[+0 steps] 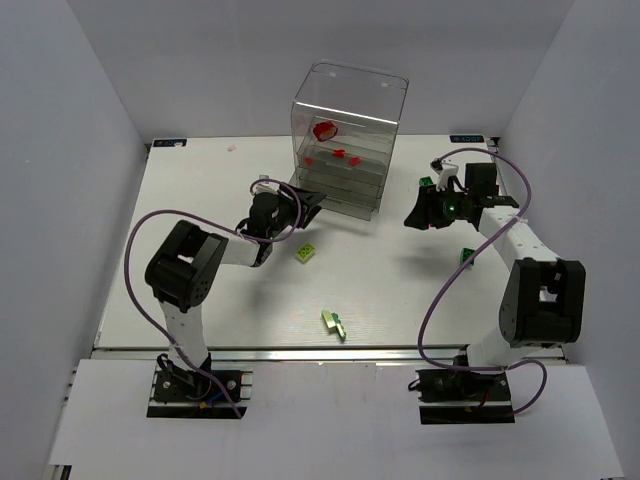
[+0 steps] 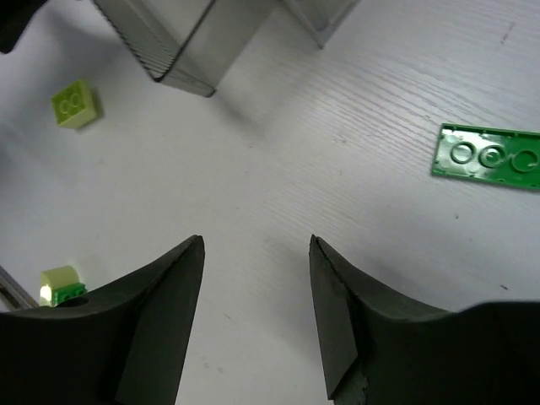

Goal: Sort the legos into containers by color

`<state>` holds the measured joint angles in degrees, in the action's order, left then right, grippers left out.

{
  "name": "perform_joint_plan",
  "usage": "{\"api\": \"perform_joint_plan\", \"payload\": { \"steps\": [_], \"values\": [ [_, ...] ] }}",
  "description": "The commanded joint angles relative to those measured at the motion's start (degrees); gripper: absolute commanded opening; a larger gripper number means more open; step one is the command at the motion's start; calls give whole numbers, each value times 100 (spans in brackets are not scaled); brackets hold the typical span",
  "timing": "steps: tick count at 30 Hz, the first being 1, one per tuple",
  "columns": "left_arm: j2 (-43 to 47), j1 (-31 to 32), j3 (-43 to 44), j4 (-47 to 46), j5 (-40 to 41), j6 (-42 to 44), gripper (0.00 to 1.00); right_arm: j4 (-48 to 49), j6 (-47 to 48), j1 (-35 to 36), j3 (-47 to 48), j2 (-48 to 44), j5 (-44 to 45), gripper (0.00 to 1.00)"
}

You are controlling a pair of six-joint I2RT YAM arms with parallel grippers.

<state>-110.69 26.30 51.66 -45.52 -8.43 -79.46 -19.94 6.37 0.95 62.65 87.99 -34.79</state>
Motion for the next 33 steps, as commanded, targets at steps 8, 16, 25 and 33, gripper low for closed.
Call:
{"api": "perform_joint_plan", "payload": {
  "steps": [8,16,25,33],
  "values": [
    [2006,-20,-508,2544,-37,1080,70,-53,1119,-16,572,658,895,68],
    [3053,-73,-472,5271,456,1284,20,-3901,6356,-201,1933,1528,-1317,76],
    [3652,-310,-552,6423,447,2168,55,-4030,7261,879,795,365,-1463,89],
    [3800,-363,-147,7460,658,3252,79,-922,2715,2742,-431,-1117,216,89]
  ]
}}
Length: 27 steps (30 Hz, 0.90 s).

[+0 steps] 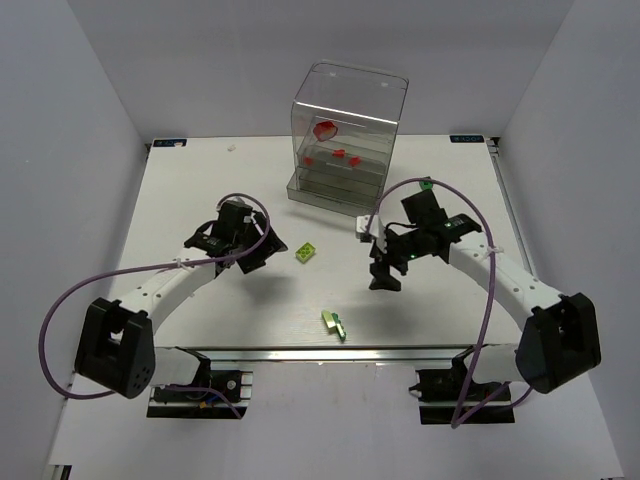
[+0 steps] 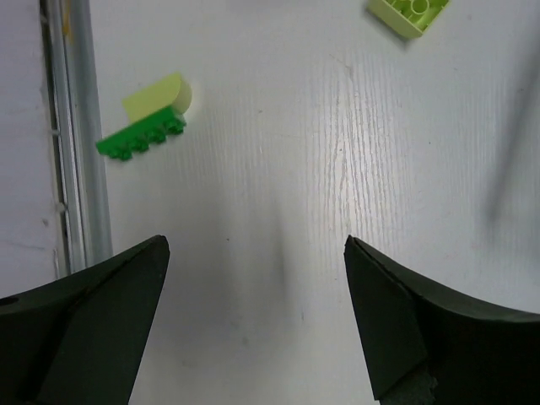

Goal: Sort the legos into containers by color

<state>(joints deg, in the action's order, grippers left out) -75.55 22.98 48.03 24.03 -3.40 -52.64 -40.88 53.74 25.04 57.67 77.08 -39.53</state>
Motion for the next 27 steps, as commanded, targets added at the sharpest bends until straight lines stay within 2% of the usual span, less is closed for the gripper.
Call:
{"api": "perform_joint_plan", "payload": {
  "steps": [1,3,6,8,9,12,20,27],
  "values": [
    [495,-31,189,506,173,597,81,1083,-2399,587,339,122,1031,89],
    [751,-31,5,410,199,571,85,777,-3407,914,569,289,1498,89],
    [1313,-31,-294,269,243,439,87,469,-4473,1336,807,596,2192,89],
    [1683,-31,-486,269,261,273,88,74,-4765,1591,983,703,2186,89],
    [1797,-31,-549,269,252,168,88,-59,-4871,1635,1027,764,1908,89],
    [2201,-31,-759,330,471,35,88,-157,-4943,1942,940,625,1764,89],
    [3027,-31,-1138,585,647,-343,88,-561,-4916,2602,475,519,2089,89],
    [3345,22,-1384,646,560,-519,88,-201,-5039,3007,-19,501,2493,88]
  ]
}}
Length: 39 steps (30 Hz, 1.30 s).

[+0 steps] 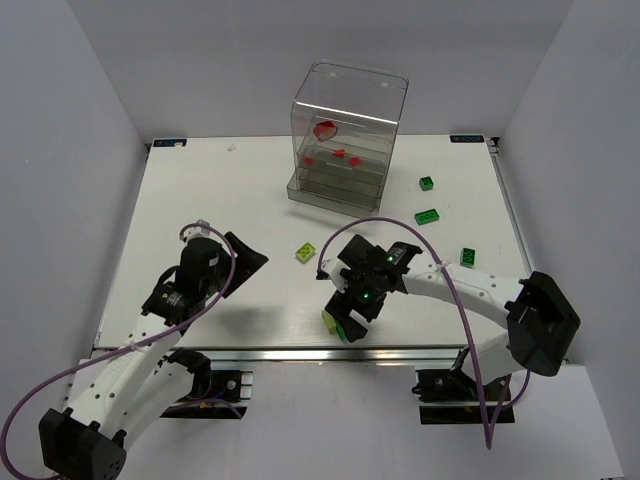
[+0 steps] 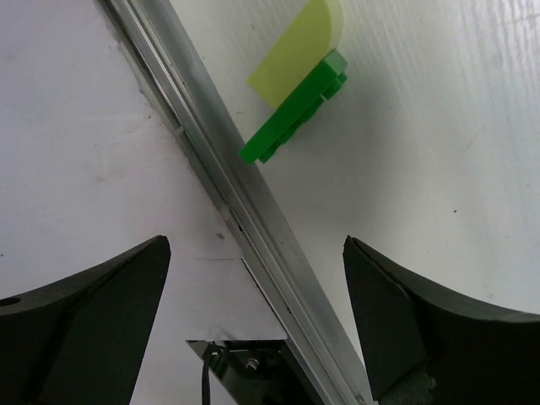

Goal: Sort the legos into containers by color

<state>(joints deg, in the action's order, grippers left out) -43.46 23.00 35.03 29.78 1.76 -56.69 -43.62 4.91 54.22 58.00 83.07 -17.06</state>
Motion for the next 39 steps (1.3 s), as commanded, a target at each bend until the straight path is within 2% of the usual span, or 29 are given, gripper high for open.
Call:
{"api": "perform_joint_plan", "payload": {
  "steps": [1,13,24,30,31,36,39],
  "values": [
    [180,20,-101,89,44,-132,88,99,-192,107,-52,-63,282,88],
    [558,73,-83,406,149,-308,88,661,-350,555,247,781,537,84],
    [787,73,-145,450,158,-466,88,1048,-447,555,203,1194,713,78],
    [734,73,-110,397,149,-466,89,1136,-447,581,221,1352,748,67],
    [734,73,-119,388,149,-466,89,1145,-447,573,212,1387,809,62],
    [734,73,-154,309,114,-501,89,1154,-447,599,177,1458,1020,52],
    [725,73,-189,195,44,-501,89,1206,-447,581,107,1484,1091,43]
  ]
}}
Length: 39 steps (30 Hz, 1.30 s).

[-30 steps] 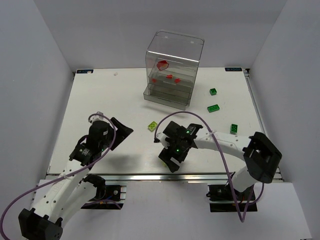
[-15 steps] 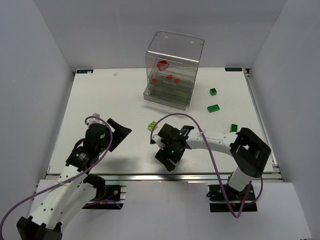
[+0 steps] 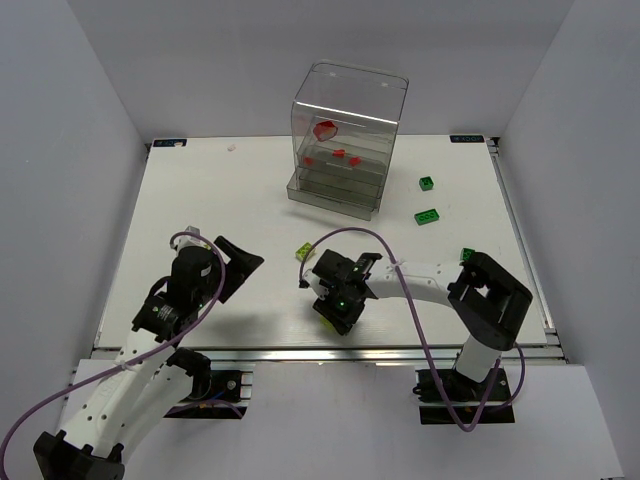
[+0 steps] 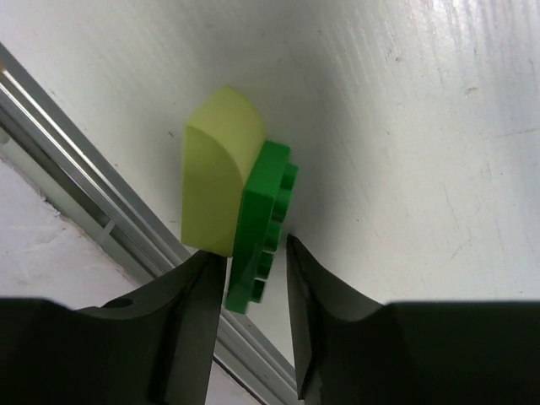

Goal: Sort the legos into containers by color

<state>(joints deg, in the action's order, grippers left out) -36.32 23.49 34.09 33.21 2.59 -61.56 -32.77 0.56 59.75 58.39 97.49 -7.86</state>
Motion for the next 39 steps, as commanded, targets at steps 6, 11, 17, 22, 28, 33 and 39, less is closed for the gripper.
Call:
{"api": "perform_joint_plan", "payload": {
  "steps": [6,11,17,22,28,33,39],
  "values": [
    [-121,25,-279,-815,-531,-40,89,271,-82,-24,-12,16,337,21],
    [-332,77,-692,-1798,-1373,-382,89,596,461,-164,14,-352,364,0],
    [-508,77,-1140,-2704,-2016,-699,89,957,867,-578,514,-732,425,0],
    [-710,77,-1536,-3618,-2429,-972,90,852,919,-1122,1252,-504,215,0],
    [-1404,77,-1546,-4681,-2702,-1069,90,676,1034,-1316,2097,-100,-470,0],
    [-2124,77,-1361,-5421,-2834,-1033,90,421,1017,-1308,2563,121,-647,0],
    [-2398,77,-1185,-5913,-2781,-937,90,351,973,-1325,2590,209,-612,0]
  ]
}}
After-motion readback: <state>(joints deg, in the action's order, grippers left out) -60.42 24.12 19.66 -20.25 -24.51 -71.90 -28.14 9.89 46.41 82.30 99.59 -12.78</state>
